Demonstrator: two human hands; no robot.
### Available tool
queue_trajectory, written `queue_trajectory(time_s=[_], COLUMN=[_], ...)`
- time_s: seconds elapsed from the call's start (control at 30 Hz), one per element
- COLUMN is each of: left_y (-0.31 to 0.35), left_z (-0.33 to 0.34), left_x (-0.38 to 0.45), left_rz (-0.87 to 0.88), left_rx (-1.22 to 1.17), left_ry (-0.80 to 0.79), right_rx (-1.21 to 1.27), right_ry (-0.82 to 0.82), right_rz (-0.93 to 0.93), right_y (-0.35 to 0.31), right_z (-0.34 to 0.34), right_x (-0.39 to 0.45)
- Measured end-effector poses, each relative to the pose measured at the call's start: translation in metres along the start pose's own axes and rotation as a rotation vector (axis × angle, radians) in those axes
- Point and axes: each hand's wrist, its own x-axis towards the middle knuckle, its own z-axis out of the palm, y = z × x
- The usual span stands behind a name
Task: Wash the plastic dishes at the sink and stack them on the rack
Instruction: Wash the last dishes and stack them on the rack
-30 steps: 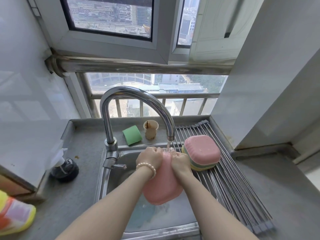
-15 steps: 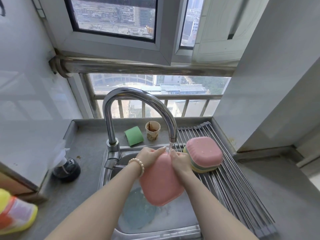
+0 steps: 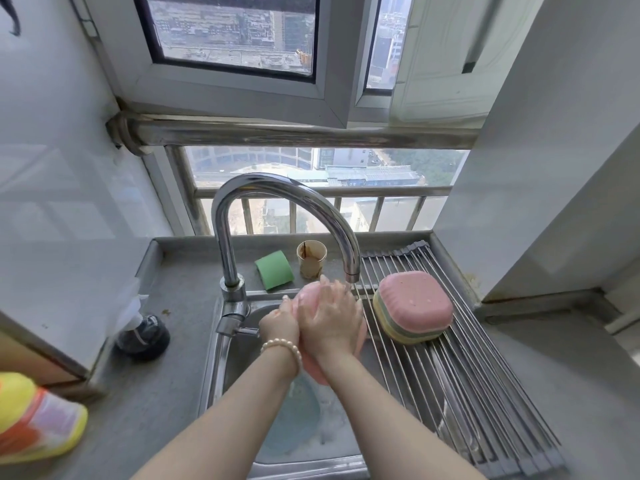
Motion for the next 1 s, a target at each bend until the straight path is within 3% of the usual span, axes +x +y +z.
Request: queue_trajectory(time_s=[0.13, 0.2, 0.3, 0.43, 0.5, 0.63, 0.8, 0.9, 1.0], left_y=[0.002, 0.000, -0.009, -0.002, -0.003, -0.005, -0.006, -0.007, -0.017], left_z=[-0.014, -0.017, -0.018, -0.021, -0.025, -0.030, -0.027, -0.023, -0.015], left_x=[0.010, 0.013, 0.019, 0.000, 0.000, 0.003, 0.004, -0.004, -0.014], left_rz=[-0.116, -0.142, -0.161, -0.095, -0.078, -0.046, -0.075, 0.107, 0.402], left_rx=[-0.096, -0.120, -0.101, 0.024, 0.074, 0.136, 0.116, 0.344, 0.775], left_ry=[0.035, 0.036, 0.073, 0.053, 0.037, 0.009, 0.082, 0.054, -0.055], right_rx=[-0.022, 0.057, 0.249, 0.323, 0.282, 0.467, 0.629, 0.688, 0.741], right_ry=[0.042, 0.022, -0.106, -0.242, -0.308, -0.301, -0.194, -0.180, -0.106], right_rz=[-0.357, -0.447, -0.264, 0.107, 0.202, 0.377, 0.518, 0.606, 0.638], right_y=[0.019, 0.037, 0.042, 0.025, 0.023, 0.032, 0.042, 0.047, 0.051], right_z=[0.024, 0.027, 0.014, -0.003, -0.005, -0.011, -0.012, -0.006, -0.011], right_x=[-0.024, -0.029, -0.025, -0.003, 0.007, 0.017, 0.024, 0.024, 0.026])
